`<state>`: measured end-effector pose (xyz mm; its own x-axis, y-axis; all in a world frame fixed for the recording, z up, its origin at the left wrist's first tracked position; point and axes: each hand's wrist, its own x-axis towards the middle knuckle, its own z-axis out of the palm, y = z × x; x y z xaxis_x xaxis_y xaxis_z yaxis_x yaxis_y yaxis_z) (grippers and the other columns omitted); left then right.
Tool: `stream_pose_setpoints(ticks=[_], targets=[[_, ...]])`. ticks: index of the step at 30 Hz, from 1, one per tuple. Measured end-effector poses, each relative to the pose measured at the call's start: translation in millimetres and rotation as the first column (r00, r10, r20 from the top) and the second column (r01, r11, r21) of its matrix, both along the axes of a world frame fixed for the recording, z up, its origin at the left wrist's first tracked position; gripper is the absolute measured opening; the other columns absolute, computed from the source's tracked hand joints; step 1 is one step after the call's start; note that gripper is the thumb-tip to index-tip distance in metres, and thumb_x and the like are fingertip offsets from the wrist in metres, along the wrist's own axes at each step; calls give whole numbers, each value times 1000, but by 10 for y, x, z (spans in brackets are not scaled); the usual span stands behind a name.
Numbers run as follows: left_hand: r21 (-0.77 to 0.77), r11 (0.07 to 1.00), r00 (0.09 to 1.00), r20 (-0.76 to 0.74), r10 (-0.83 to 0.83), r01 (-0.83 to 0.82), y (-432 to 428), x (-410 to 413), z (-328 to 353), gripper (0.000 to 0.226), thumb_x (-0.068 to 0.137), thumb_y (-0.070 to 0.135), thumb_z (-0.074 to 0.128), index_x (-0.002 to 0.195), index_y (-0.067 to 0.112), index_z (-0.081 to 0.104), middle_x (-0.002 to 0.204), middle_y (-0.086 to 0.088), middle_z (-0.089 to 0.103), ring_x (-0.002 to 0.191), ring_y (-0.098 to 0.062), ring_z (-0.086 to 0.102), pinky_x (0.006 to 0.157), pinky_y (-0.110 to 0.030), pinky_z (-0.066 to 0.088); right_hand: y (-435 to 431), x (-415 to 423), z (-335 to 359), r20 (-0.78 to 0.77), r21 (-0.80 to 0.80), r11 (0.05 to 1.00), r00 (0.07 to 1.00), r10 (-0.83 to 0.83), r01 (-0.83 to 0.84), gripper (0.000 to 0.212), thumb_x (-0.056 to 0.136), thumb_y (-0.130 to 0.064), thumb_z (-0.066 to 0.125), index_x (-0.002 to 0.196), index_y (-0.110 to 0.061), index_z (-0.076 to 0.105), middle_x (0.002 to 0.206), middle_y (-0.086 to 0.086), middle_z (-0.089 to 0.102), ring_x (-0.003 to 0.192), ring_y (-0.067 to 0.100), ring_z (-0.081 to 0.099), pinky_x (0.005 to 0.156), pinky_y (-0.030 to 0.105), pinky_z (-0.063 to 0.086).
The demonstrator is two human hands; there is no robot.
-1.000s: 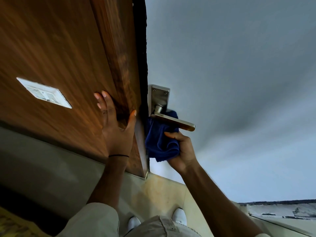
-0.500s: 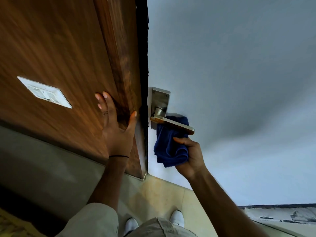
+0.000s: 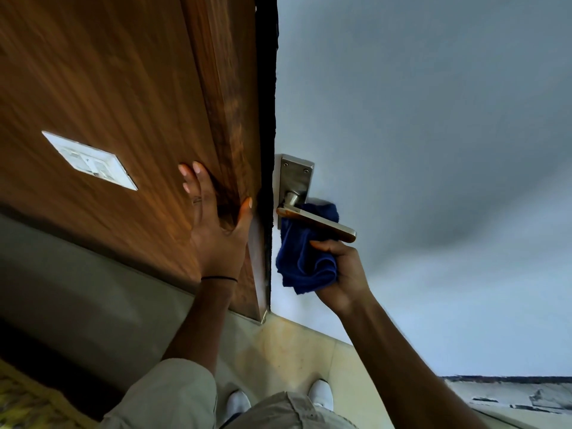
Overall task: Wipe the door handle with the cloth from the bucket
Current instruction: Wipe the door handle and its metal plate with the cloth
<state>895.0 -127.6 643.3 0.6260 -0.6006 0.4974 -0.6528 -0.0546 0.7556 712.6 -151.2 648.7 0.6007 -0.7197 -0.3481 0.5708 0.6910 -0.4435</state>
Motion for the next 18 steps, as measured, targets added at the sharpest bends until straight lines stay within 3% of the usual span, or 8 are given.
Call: stream_pose_setpoints(ticks=[4, 8, 11, 13, 16, 18], targets=[[7, 1000, 1000, 27, 9, -9, 8, 3, 1, 87, 89, 37, 68, 154, 12, 16, 164, -11, 12, 149, -14, 9, 106, 7, 9, 3, -134, 36, -53, -8, 1000, 999, -2, 2, 37, 86, 3, 44, 118, -6, 61, 108, 14, 69, 97, 26, 67, 83, 34, 58], [-3, 1000, 999, 21, 25, -24, -12, -1, -11, 87, 89, 37, 68, 154, 12, 16, 164, -12, 14, 149, -14, 10, 107, 5, 12, 64, -530, 3, -123, -26, 998, 990, -67, 64, 35, 84, 1, 48, 115, -7, 62, 107, 14, 68, 98, 28, 65, 84, 35, 58], [-18, 999, 999, 13, 31, -31, -20, -37, -3, 86, 88, 33, 69, 154, 8, 18, 163, -15, 14, 150, -20, 13, 106, 5, 12, 72, -629, 34, -236, -109, 991, 966, -102, 78, 36, 83, 3, 47, 116, -5, 60, 105, 17, 66, 93, 30, 65, 80, 40, 55], [-26, 999, 999, 11, 33, -32, -23, -61, 9, 86, 89, 32, 69, 153, 5, 19, 163, -18, 14, 150, -21, 13, 108, 4, 12, 32, -578, 114, -412, -262, 965, 901, -139, 29, 40, 83, 9, 42, 116, -5, 60, 98, 21, 65, 83, 34, 64, 70, 41, 54], [-36, 999, 999, 24, 41, -41, -23, -87, 23, 85, 89, 30, 69, 152, 2, 19, 162, -21, 15, 149, -20, 12, 111, 0, 11, -37, -479, 271, -605, -510, 841, 770, -202, -181, 33, 84, 13, 31, 96, -5, 55, 70, 20, 54, 47, 32, 51, 47, 31, 43], [-49, 997, 998, 26, 55, -54, -23, -116, 38, 85, 89, 29, 69, 152, 2, 20, 161, -22, 17, 149, -17, 12, 113, -3, 10, -87, -445, 349, -771, -589, 711, 530, -352, -384, 24, 92, 0, 40, 98, -13, 59, 69, 11, 59, 50, 28, 54, 48, 24, 42]])
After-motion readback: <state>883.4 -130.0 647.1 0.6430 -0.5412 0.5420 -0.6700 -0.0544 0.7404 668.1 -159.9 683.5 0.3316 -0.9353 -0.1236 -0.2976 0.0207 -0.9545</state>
